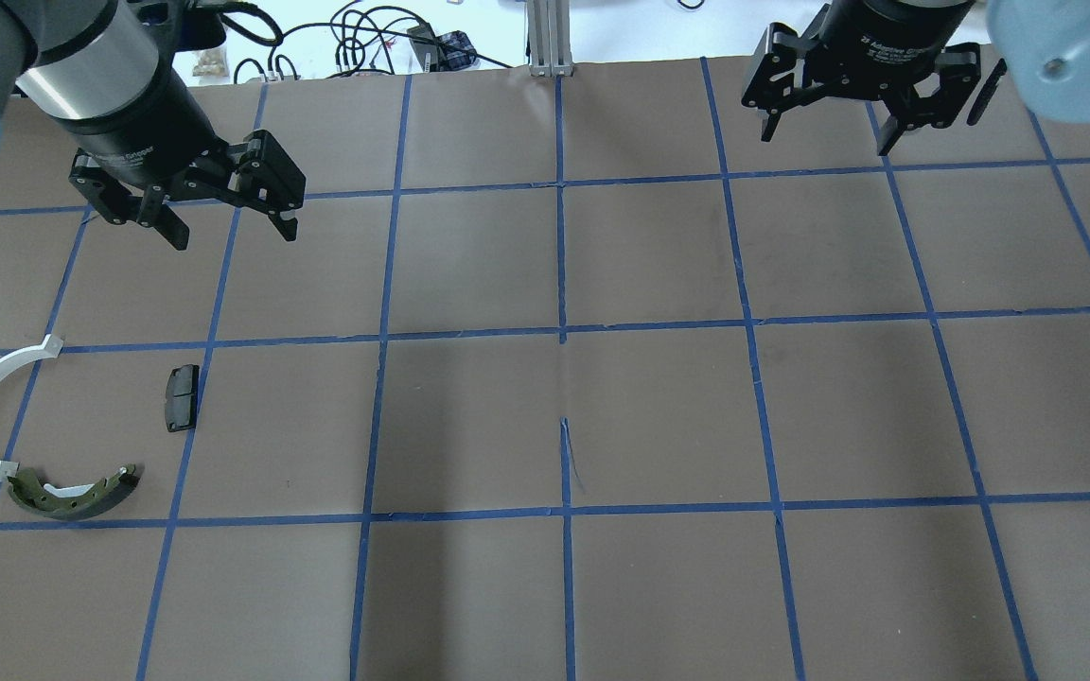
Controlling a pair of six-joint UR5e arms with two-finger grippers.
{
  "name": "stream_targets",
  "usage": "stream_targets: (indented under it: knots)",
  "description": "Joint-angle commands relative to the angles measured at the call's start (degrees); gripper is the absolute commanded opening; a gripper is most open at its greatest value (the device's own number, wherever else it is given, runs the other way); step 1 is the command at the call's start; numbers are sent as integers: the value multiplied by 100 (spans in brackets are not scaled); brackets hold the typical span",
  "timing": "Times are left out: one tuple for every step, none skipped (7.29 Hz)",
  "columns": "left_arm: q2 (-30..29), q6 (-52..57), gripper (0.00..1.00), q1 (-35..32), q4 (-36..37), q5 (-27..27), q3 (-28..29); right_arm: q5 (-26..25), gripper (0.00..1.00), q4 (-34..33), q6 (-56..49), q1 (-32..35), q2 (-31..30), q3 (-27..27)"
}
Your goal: Place bearing gear from tray to pile
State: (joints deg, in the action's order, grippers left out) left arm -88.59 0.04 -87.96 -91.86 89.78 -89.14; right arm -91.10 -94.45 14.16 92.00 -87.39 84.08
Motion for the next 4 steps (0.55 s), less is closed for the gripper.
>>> stream_targets:
  knots:
    - [-131, -13, 100, -28, 19, 352, 133, -4, 100, -20, -1, 2, 2, 3]
    - [-150, -13, 100, -46, 10, 251, 177, -4, 100, -21, -18, 2, 2, 3]
    - [-150, 4, 100, -28, 10, 189, 178, 22, 100, -12, -45, 2, 29, 12]
    - [-150, 5, 100, -28, 19, 180, 186, 22, 100, -12, -54, 2, 20, 12]
